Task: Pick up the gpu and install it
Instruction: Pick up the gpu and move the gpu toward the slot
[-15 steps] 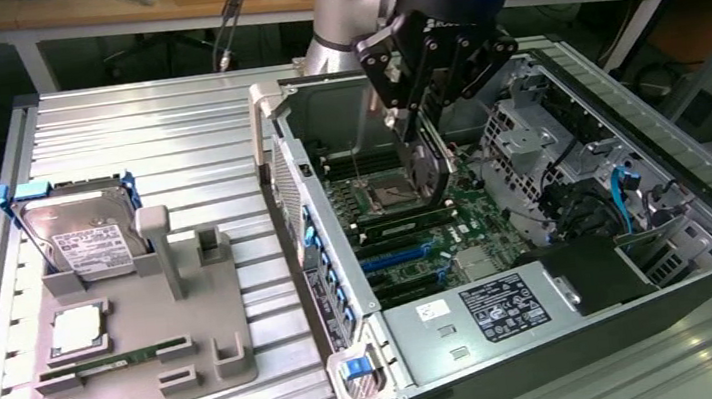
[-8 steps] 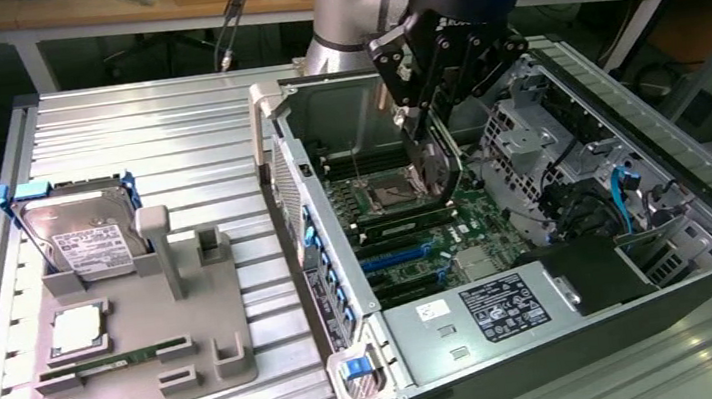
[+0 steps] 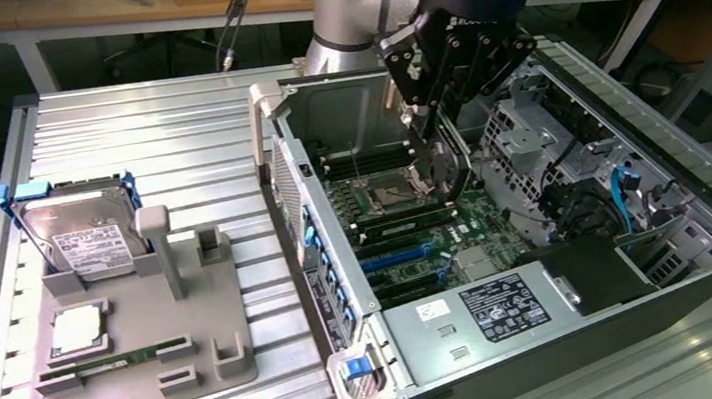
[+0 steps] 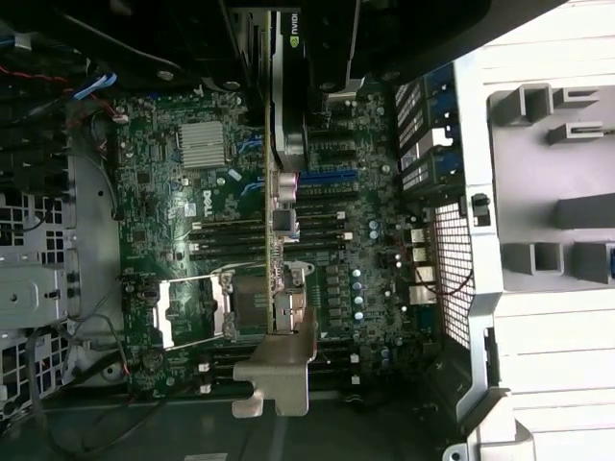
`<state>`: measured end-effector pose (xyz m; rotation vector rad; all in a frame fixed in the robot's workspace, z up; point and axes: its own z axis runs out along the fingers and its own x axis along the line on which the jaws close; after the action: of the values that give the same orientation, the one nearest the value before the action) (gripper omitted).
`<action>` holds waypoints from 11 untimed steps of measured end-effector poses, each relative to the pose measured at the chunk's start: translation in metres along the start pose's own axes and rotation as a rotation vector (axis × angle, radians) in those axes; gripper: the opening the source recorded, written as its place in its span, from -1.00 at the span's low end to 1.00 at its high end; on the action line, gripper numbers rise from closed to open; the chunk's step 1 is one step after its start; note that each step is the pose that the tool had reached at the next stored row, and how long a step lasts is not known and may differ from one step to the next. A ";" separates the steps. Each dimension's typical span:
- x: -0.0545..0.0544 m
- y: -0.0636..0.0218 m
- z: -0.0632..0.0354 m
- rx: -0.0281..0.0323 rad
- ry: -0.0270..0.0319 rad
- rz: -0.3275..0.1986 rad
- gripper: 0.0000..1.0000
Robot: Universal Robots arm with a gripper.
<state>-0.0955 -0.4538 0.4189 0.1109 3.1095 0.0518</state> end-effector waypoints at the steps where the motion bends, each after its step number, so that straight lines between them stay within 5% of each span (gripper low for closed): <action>1: -0.001 0.0001 0.0000 0.0000 0.0000 0.000 -0.47; 11: -0.015 0.0011 0.0004 0.0001 0.0001 0.000 -0.47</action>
<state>-0.0801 -0.4538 0.4189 0.1110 3.1096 0.0517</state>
